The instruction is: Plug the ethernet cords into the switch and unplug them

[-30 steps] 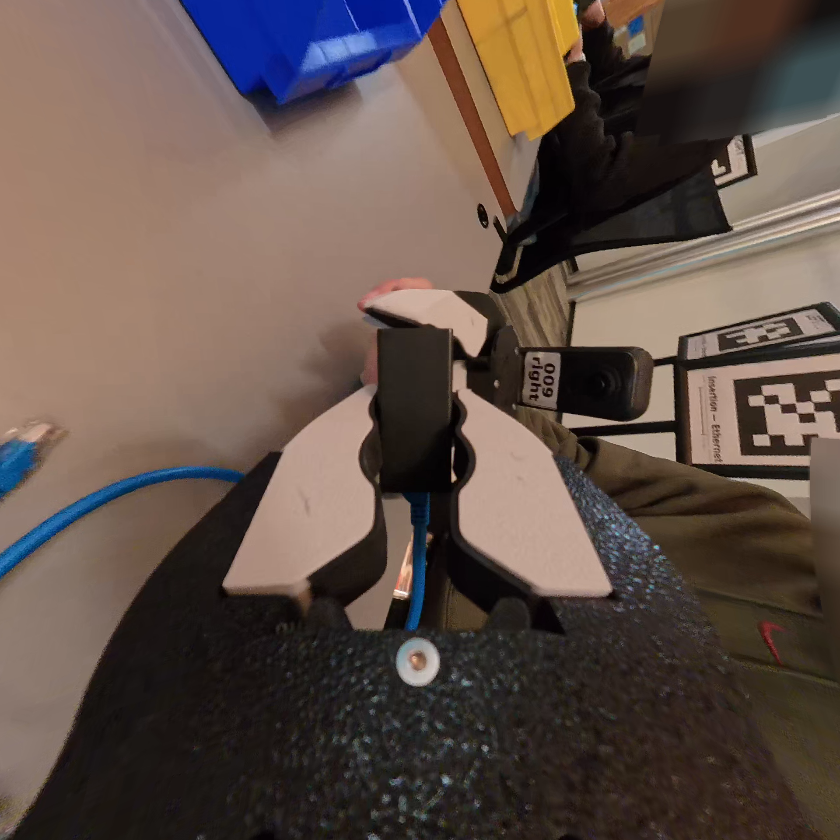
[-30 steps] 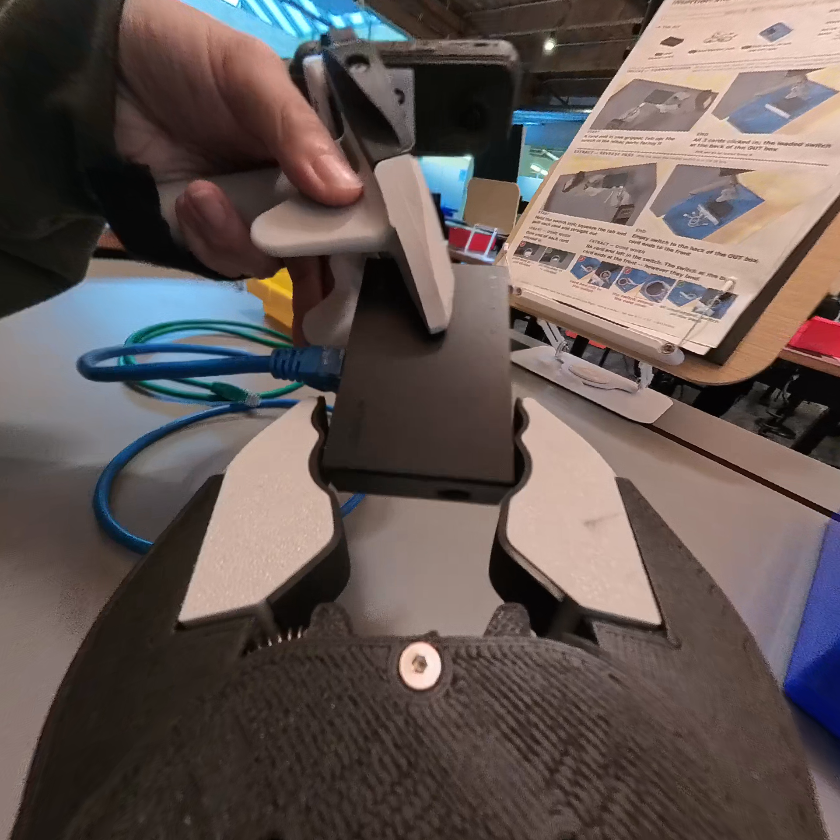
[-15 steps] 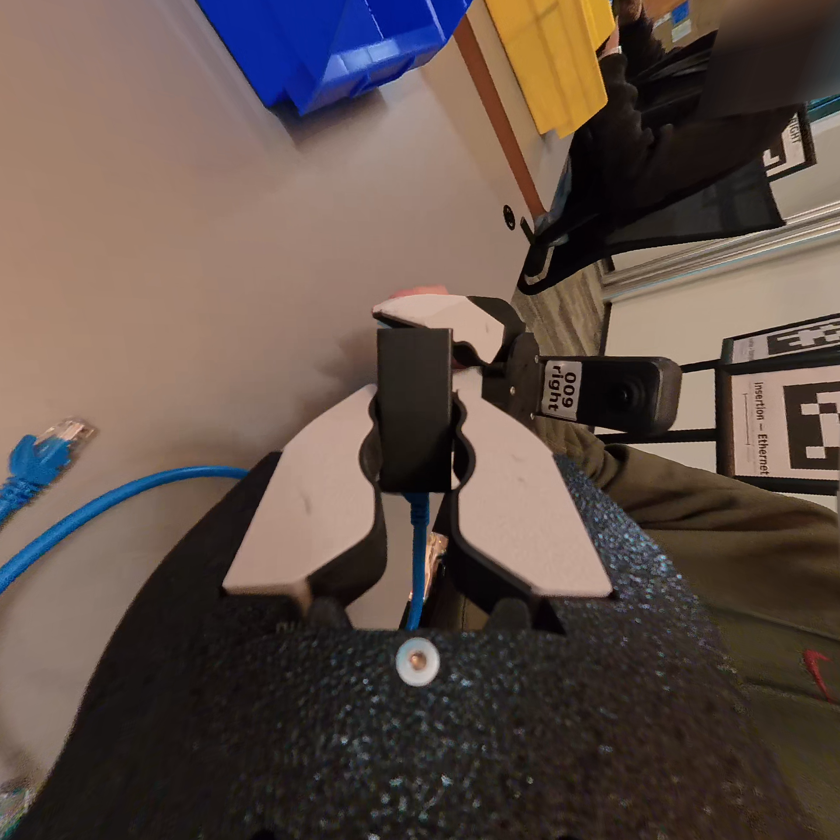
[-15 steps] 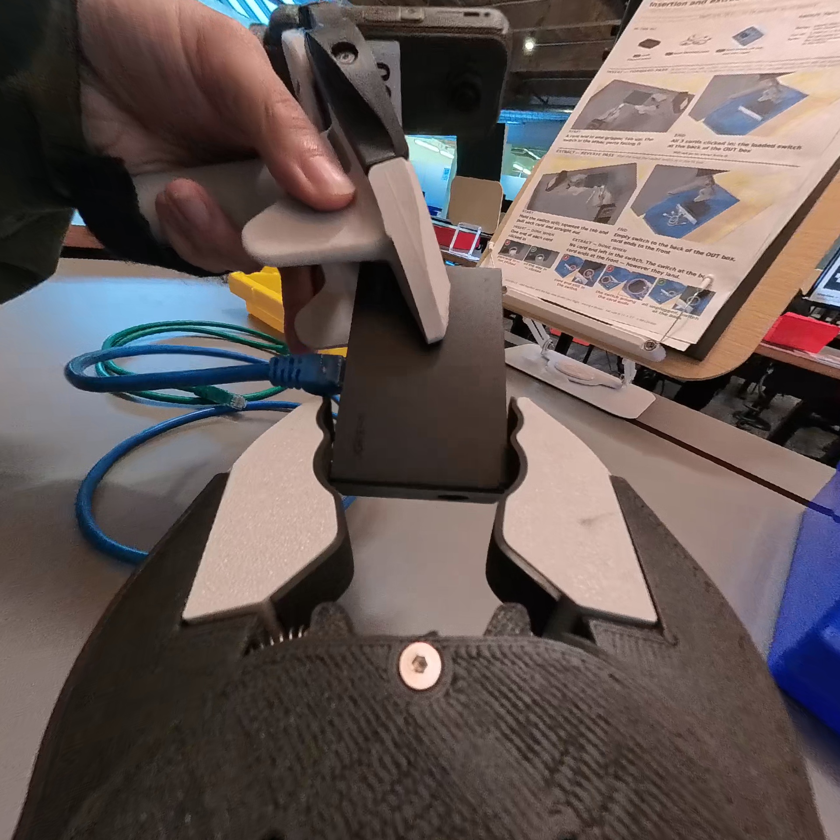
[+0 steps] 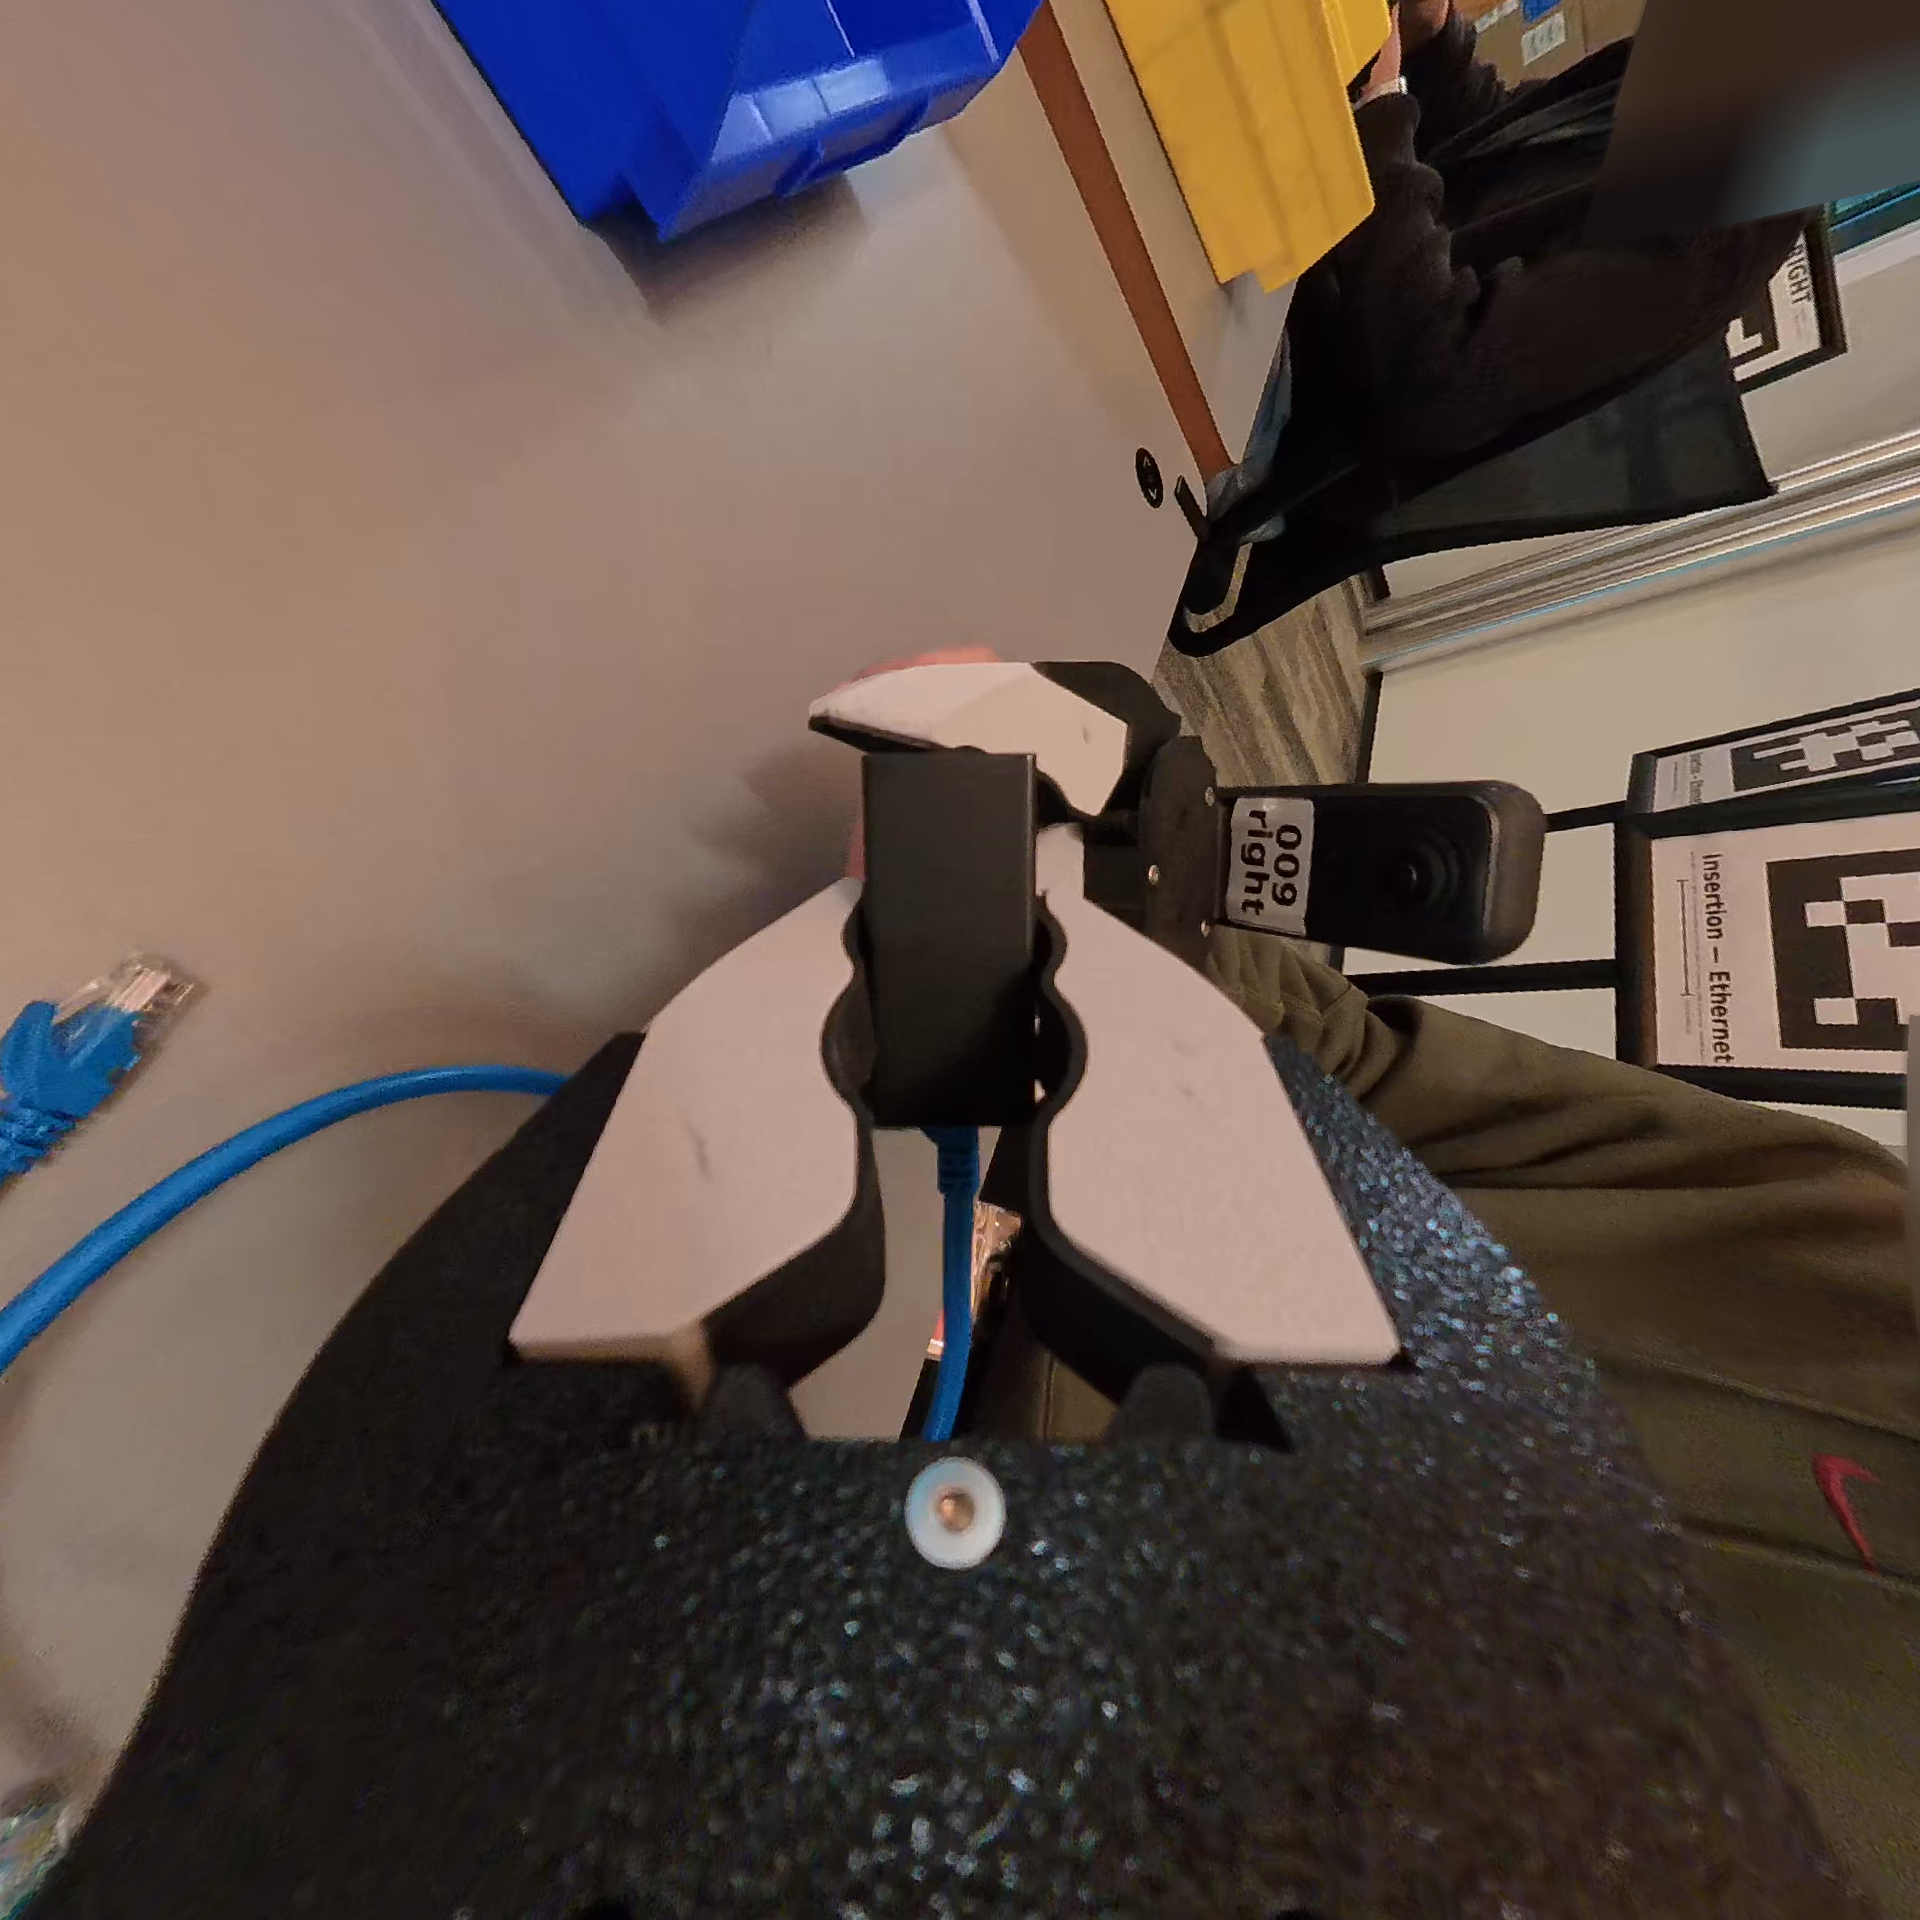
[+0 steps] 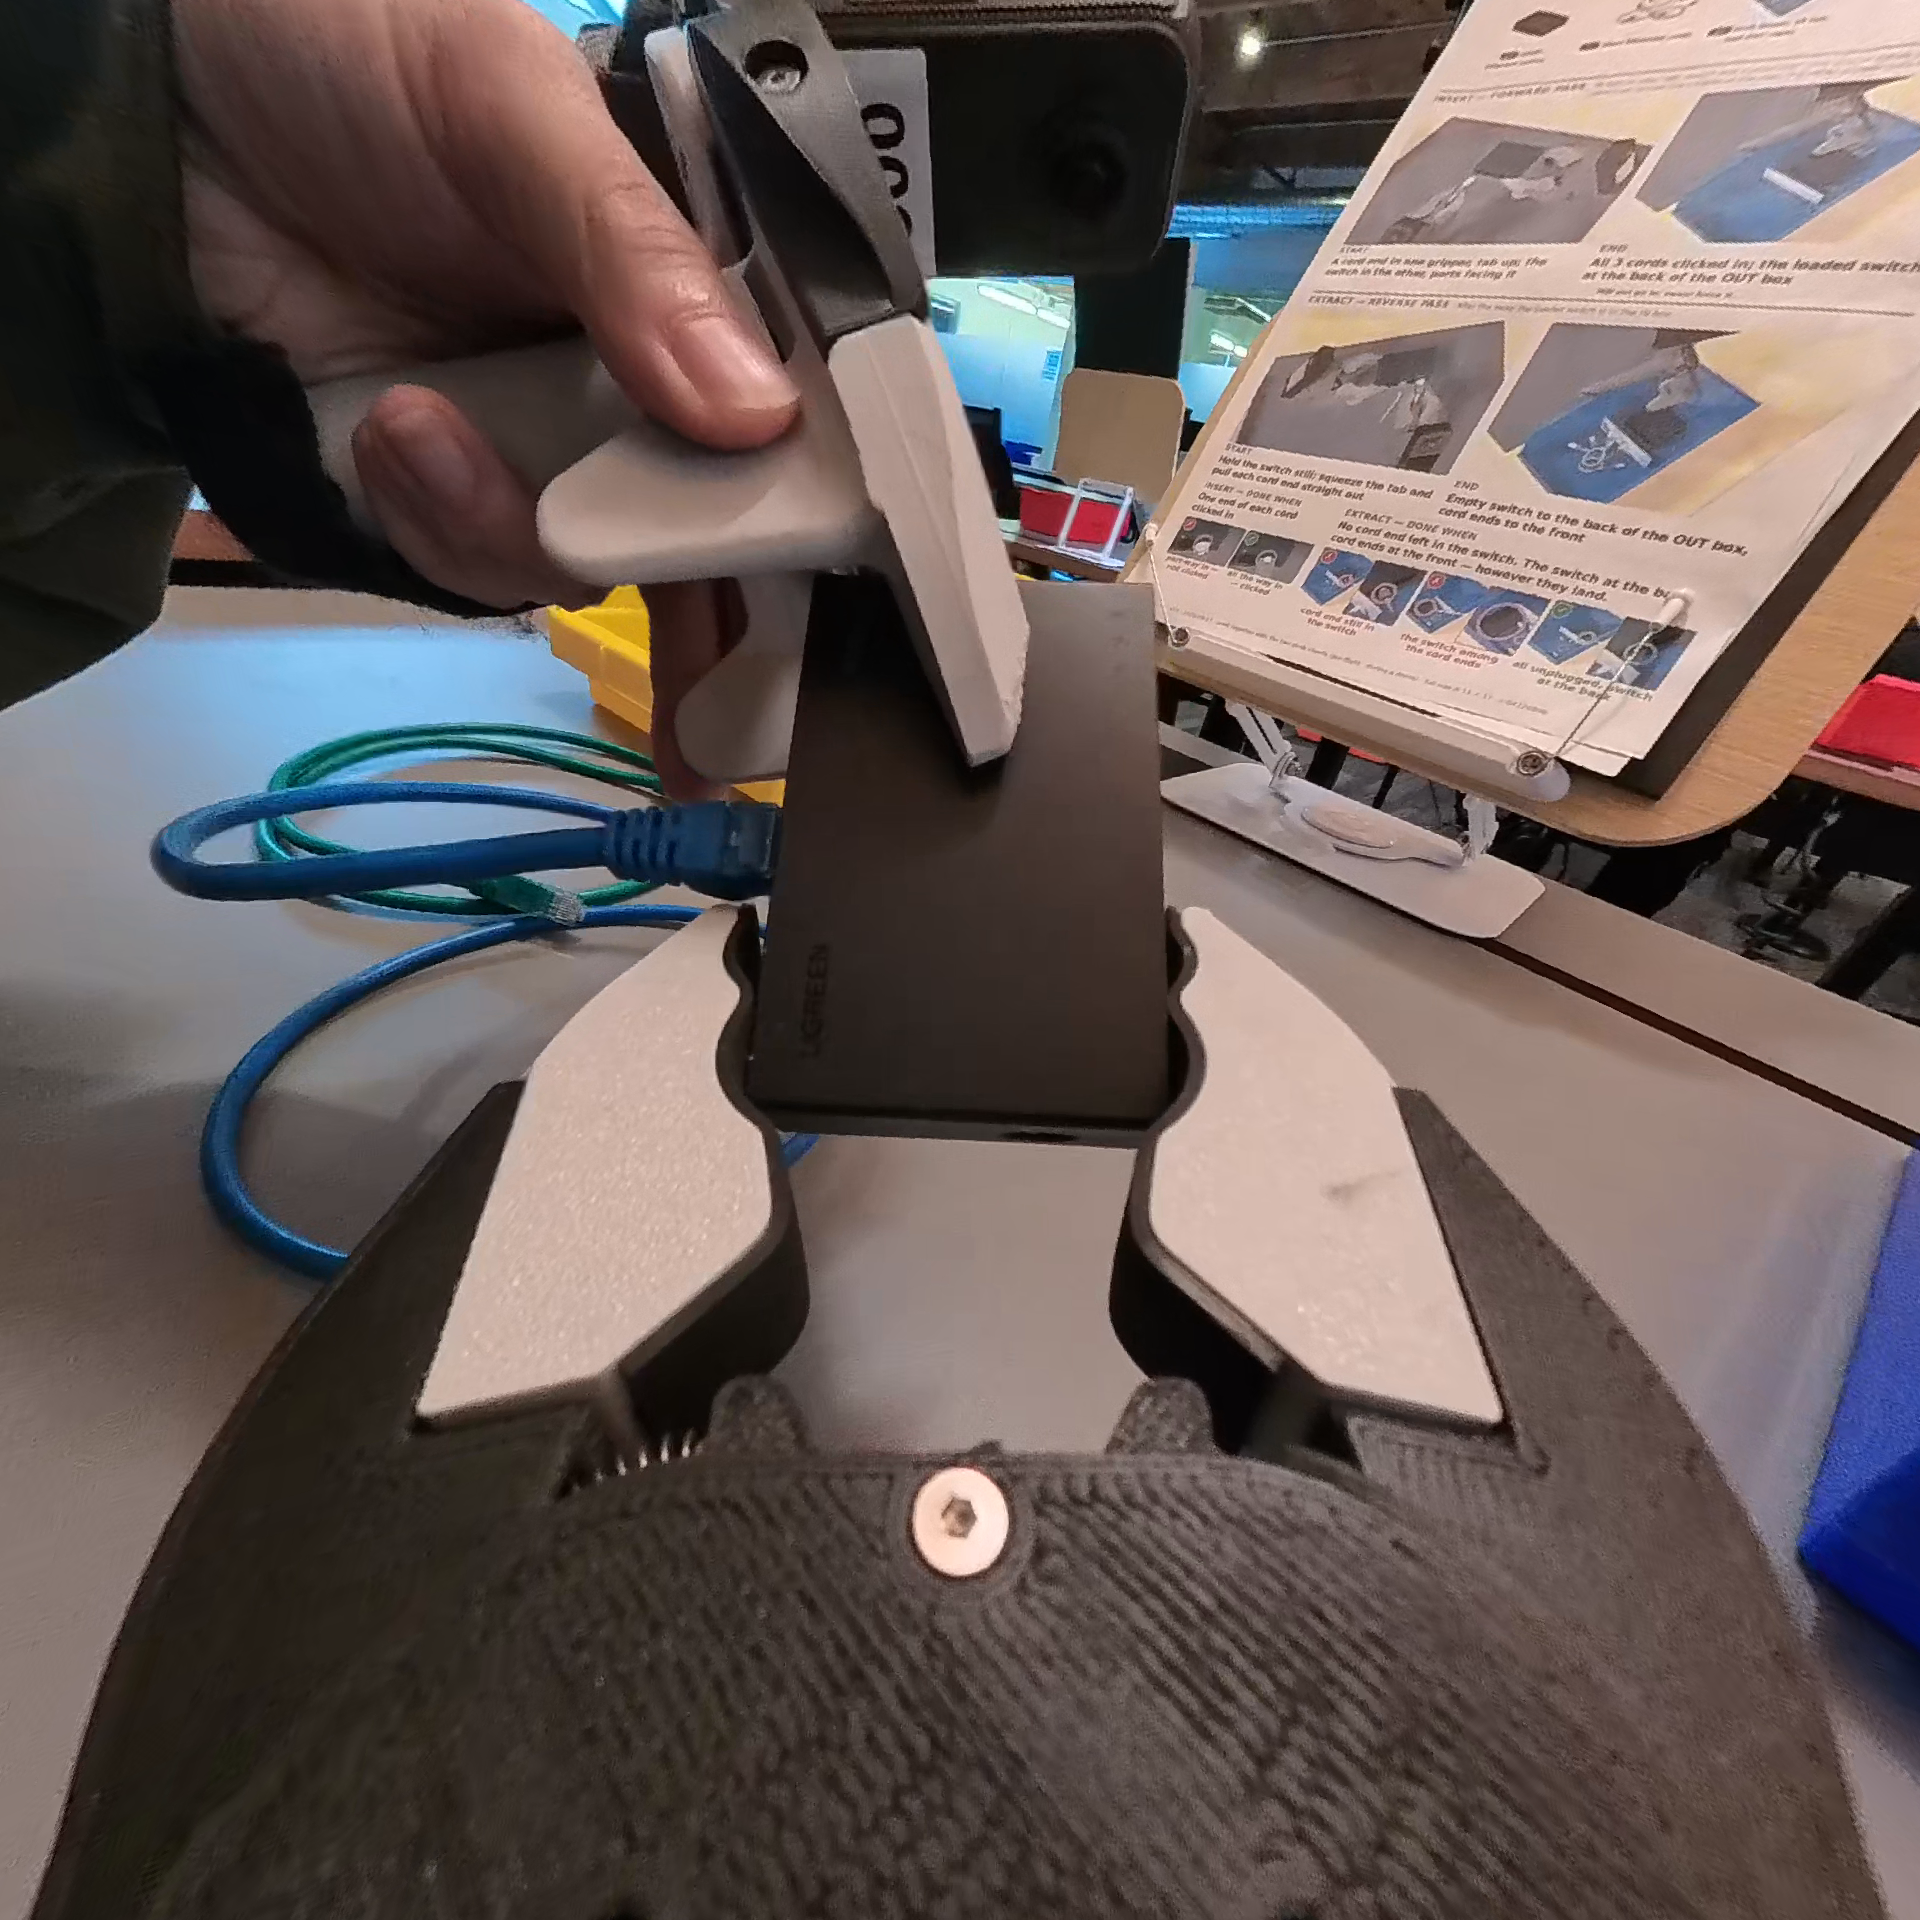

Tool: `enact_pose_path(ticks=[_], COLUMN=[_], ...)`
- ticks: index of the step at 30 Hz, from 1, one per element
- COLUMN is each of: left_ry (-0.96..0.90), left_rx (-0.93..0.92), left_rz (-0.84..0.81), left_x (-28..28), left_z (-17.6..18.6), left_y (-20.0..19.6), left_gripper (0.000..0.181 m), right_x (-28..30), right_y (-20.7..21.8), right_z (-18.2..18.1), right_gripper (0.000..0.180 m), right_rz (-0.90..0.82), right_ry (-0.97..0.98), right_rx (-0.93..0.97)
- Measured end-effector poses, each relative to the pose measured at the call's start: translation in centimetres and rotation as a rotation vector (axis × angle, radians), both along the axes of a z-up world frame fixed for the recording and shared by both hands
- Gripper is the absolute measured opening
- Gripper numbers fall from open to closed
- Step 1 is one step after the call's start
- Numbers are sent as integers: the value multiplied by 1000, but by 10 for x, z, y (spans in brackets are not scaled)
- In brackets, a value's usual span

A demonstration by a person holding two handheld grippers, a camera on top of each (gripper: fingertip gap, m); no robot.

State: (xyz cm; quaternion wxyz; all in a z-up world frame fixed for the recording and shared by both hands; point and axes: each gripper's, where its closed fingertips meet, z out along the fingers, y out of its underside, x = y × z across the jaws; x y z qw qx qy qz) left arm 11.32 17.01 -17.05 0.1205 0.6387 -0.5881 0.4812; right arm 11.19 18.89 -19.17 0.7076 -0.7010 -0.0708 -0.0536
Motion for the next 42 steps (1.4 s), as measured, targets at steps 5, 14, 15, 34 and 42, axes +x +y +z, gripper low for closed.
enact_pose_path(ticks=[5, 14, 15, 34, 42], left_ry=[-106, -482, -505, -390, -370], left_rx=[11, 269, 322, 1058, 1334], left_rz=[-21, 95, 114, 70, -73], left_x=[6, 3, 0, -157, -162], left_z=[6, 46, 47, -99, -121], left_y=[-2, 35, 43, 138, 144], left_gripper=[29, 36, 36, 33, 25], right_x=[7, 35, 38, 73, 71], right_y=[-3, -8, -8, -16, -16], right_z=[4, 1, 0, -18, -19], right_gripper=[73, 73, 73, 73, 73], right_rz=[-46, -107, -125, -231, -226], right_ry=[18, 224, 230, 412, 401], right_rx=[31, 6, -1, -112, -116])
